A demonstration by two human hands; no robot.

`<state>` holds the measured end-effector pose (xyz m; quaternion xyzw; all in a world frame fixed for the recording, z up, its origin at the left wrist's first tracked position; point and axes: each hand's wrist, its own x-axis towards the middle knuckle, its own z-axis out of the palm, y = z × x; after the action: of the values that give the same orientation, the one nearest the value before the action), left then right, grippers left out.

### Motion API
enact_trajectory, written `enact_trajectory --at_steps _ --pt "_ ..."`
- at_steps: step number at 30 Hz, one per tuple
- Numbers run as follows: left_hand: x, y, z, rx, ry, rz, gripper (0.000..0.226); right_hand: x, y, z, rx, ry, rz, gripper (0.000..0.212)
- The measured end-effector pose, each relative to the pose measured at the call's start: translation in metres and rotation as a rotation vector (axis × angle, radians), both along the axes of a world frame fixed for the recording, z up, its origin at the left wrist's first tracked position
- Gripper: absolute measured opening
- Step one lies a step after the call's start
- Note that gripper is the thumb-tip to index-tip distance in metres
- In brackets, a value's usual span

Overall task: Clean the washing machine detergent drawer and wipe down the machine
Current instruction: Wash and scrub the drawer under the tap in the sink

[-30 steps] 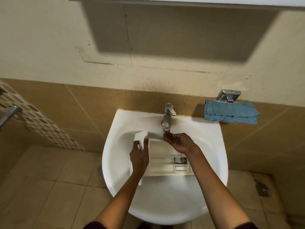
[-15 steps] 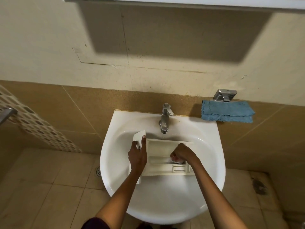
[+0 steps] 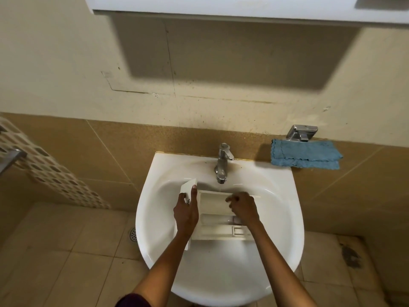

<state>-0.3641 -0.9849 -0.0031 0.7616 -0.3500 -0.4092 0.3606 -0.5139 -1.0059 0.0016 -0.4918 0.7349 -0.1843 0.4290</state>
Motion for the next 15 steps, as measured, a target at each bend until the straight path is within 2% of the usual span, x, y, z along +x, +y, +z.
enact_trajectory --at_steps 4,6,11,15 --pt "0.001 -0.006 -0.002 -0.009 0.018 0.015 0.053 0.001 -0.030 0.010 0.150 -0.960 -0.461 0.026" --pt "0.001 -0.008 -0.002 -0.009 0.019 0.025 0.052 0.004 -0.039 0.010 0.238 -1.179 -0.581 0.024" --pt "0.001 -0.009 -0.004 0.013 0.036 0.015 0.050 0.020 -0.053 0.002 0.313 -1.199 -0.739 0.029" --pt "0.002 -0.010 -0.005 0.051 0.016 -0.010 0.056 0.033 -0.057 -0.004 0.328 -1.180 -0.660 0.030"
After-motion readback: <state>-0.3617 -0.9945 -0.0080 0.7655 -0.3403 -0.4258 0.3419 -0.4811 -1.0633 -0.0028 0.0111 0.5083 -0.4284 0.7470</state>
